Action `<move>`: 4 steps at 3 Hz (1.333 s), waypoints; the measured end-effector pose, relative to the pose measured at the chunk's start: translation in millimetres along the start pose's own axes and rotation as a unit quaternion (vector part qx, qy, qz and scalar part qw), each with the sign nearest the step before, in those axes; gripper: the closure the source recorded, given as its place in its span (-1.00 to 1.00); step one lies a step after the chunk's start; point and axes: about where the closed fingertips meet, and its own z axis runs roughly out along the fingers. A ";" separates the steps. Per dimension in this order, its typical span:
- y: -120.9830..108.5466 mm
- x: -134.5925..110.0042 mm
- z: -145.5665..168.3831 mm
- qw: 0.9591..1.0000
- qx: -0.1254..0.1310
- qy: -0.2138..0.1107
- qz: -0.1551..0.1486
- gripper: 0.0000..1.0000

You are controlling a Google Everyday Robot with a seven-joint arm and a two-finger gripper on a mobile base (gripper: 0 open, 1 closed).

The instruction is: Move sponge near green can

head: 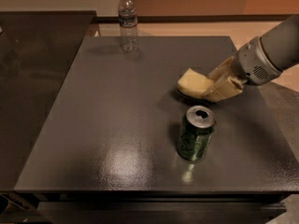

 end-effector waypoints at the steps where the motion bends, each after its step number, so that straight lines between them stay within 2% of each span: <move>1: 33.3 14.9 -0.1 1.000 -0.015 0.008 0.011 0.70; 2: 55.8 27.6 -1.2 0.999 -0.020 0.014 0.026 0.24; 4: 68.2 40.8 -3.9 0.999 -0.013 0.028 0.041 -0.71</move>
Offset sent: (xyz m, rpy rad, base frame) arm -0.0885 -0.0079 -0.0301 0.0010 0.1040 -0.0502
